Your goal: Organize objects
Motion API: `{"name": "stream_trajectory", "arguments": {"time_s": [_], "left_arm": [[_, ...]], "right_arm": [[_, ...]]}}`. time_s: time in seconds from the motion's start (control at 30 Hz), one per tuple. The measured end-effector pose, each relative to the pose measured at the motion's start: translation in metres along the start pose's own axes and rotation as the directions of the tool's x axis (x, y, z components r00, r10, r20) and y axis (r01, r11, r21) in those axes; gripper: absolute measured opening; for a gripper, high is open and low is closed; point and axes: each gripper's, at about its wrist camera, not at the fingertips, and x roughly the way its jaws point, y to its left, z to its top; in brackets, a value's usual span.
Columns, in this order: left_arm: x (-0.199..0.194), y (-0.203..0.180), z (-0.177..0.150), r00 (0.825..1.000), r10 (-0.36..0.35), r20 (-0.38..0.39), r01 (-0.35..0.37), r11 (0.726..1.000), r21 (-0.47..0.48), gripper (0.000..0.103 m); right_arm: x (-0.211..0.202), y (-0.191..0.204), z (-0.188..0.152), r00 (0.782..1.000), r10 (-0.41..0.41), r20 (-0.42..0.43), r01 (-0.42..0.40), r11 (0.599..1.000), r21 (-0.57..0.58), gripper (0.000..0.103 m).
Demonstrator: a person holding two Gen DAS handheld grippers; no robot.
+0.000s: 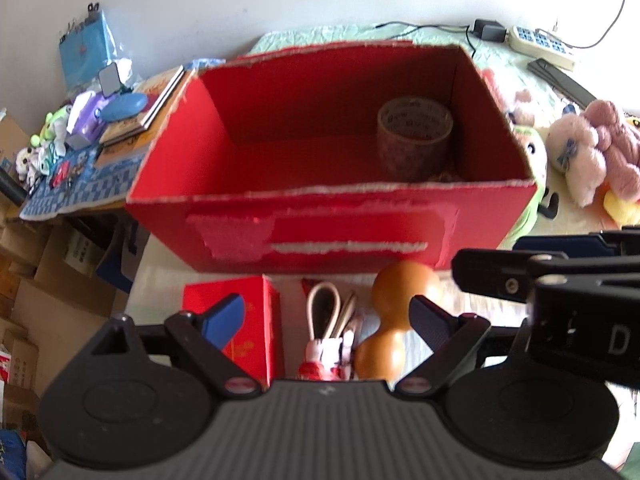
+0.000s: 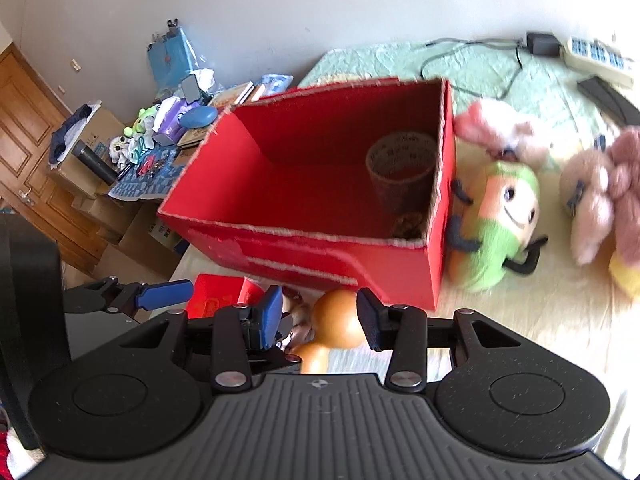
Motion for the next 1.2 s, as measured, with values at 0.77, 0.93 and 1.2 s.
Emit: {"name": "stream_trajectory", "arguments": {"time_s": [0.77,0.93,1.2], "left_arm": [[0.039,-0.007,-0.036,0.992,0.021,-0.125,-0.016,0.999,0.047,0.091],[0.045,-0.005,-0.04,0.989,0.02,-0.147,-0.014,0.999,0.043,0.091],[0.048,-0.001,-0.039,0.987,-0.008,-0.161,0.014,0.999,0.036,0.092]], "right_arm": [[0.033,-0.048,-0.061,0.996,0.055,-0.069,-0.031,0.952,0.304,0.044],[0.035,-0.056,-0.067,0.996,0.074,-0.046,-0.053,0.933,0.356,0.044],[0.043,-0.056,-0.067,0.994,0.109,-0.015,-0.095,0.916,0.39,0.044]]}}
